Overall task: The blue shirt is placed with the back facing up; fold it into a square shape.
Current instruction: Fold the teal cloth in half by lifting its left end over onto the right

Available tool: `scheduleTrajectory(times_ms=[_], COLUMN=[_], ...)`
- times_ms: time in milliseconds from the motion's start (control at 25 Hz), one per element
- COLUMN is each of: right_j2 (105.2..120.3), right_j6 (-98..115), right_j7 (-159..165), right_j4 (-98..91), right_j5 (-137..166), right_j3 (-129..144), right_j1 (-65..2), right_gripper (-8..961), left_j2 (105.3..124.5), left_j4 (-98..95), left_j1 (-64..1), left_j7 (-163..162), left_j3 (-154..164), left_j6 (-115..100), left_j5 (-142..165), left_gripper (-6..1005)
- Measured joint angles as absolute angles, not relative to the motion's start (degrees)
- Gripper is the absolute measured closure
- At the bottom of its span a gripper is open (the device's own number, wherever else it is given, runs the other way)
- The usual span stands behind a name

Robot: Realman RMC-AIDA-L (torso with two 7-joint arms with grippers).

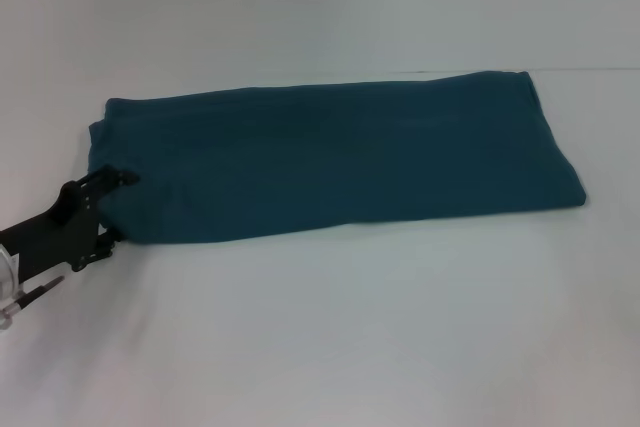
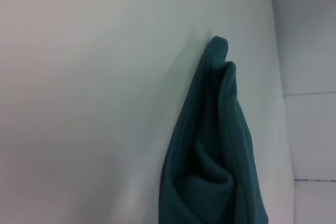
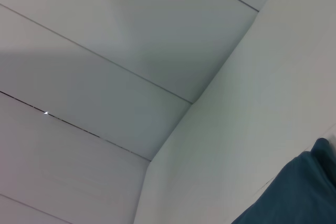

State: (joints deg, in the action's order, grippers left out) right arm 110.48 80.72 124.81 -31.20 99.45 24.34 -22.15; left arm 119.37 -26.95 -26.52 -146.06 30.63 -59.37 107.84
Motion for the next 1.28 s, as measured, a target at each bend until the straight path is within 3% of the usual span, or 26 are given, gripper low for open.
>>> scheduleTrajectory(times_ms=[840,1080,1280], right_j2=[110.39,110.39,110.39], right_j6=[80.9,81.0,81.0], right_j7=[124.8,125.0,125.1], right_j4=[-31.2,-31.2,-31.2], right_j5=[99.2,99.2,99.2], right_j3=[24.3,23.8,23.8], right_j1=[-21.7,-21.6,-21.7], right_gripper=[208,208,208], left_j2=[119.31,119.48,119.41], left_j4=[-26.8,-27.0,-27.3], left_j1=[-29.3,-28.8,-28.8], left_j7=[-144.3,-144.2,-144.0], left_j3=[33.6,33.8,33.6], left_j6=[-53.0,-52.7,-52.7], left_j5=[108.4,108.4,108.4], left_gripper=[117,242,519])
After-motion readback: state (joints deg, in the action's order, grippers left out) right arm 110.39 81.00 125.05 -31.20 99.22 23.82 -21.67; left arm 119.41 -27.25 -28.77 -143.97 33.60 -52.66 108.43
